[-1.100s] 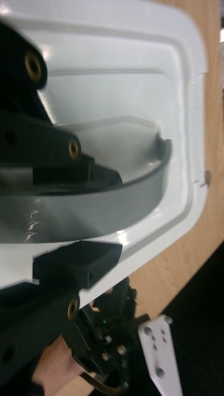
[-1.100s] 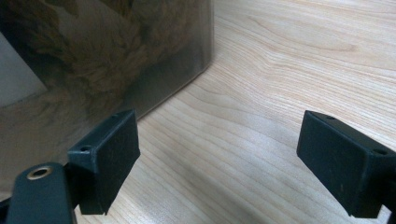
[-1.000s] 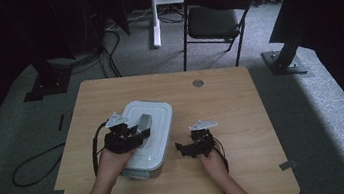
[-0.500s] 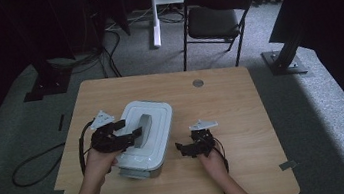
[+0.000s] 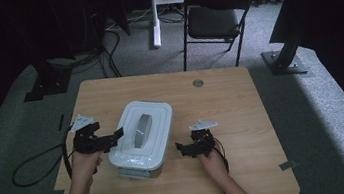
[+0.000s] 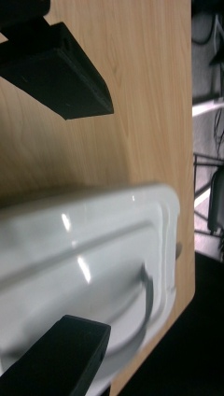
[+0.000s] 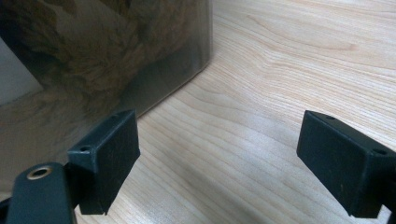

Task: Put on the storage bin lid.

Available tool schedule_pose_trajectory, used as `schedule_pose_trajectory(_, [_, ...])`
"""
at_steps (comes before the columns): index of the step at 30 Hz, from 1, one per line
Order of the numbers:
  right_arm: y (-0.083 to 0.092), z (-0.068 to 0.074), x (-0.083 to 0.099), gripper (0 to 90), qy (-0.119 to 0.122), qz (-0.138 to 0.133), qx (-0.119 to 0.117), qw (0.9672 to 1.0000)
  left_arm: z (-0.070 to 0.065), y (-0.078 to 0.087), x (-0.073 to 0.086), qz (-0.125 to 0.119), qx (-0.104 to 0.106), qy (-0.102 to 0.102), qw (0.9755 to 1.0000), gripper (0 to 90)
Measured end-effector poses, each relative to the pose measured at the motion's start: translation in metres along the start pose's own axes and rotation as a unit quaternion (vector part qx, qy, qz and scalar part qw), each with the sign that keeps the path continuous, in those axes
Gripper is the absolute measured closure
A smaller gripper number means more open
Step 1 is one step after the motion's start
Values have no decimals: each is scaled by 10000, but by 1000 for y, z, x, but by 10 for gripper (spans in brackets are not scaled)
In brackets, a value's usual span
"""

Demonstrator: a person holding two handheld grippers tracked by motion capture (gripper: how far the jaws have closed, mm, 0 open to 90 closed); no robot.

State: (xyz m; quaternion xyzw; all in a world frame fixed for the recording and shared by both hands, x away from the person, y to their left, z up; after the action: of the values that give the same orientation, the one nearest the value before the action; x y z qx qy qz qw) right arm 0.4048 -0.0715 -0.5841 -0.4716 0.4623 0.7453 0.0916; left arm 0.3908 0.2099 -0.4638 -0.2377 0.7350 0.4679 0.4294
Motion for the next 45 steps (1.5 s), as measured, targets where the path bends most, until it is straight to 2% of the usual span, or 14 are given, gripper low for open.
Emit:
schedule_pose_trajectory(2, [0, 0, 0, 123, -3, 5, 4, 10000, 8, 0, 3, -28, -63, 61, 10000, 4])
schedule_pose_trajectory(6, [0, -1, 0, 123, 3, 3, 17, 10000, 26, -3, 12, -17, -353, 72, 9994, 5])
schedule_pose_trajectory(7, [0, -1, 0, 123, 3, 3, 17, 10000, 26, -3, 12, -17, -353, 72, 9994, 4])
schedule_pose_trajectory(8, [0, -1, 0, 123, -3, -5, 14, 10000, 34, -3, 17, -9, -528, 46, 9986, 4])
schedule_pose_trajectory(9, [0, -1, 0, 123, 3, -2, 13, 10000, 40, -4, 20, -21, -611, 50, 9981, 5])
schedule_pose_trajectory(15, [0, -1, 0, 123, -3, -8, 3, 10000, 61, -10, 37, 50, -671, 307, 9973, 5])
schedule_pose_trajectory(20, [0, -1, 0, 123, 9, -7, 2, 10000, 72, -20, 55, 133, -736, 398, 9964, 5])
schedule_pose_trajectory(25, [0, 2, 0, 123, 37, -5, -22, 10000, 79, -30, 73, 327, -944, 332, 9944, 5])
schedule_pose_trajectory(29, [0, 3, -1, 123, 40, -14, -55, 10000, 76, -40, 86, 549, -948, 214, 9938, 5])
schedule_pose_trajectory(35, [1, 3, -2, 123, 15, -44, -69, 10000, 58, -52, 95, 670, -799, 60, 9945, 5])
schedule_pose_trajectory(40, [2, 3, -2, 123, 9, -55, -77, 10000, 54, -51, 97, 653, -854, 70, 9942, 12])
schedule_pose_trajectory(45, [3, 2, -2, 123, -16, -75, -91, 9999, 39, -52, 99, 713, -668, -28, 9952, 12])
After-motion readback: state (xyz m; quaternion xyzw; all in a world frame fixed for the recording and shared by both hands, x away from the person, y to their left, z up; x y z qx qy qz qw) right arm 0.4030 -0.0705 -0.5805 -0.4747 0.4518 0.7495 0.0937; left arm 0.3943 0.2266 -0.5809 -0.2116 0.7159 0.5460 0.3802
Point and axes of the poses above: each handheld gripper's, and its own axes: y roughly backward along the jaws, x roughly out of its underside, z roughly to its left, the point moved 8 cm from there along -y, roughly forward along the jaws, and after that the axes turned 2 degrees about y, right-handed, at the moved point
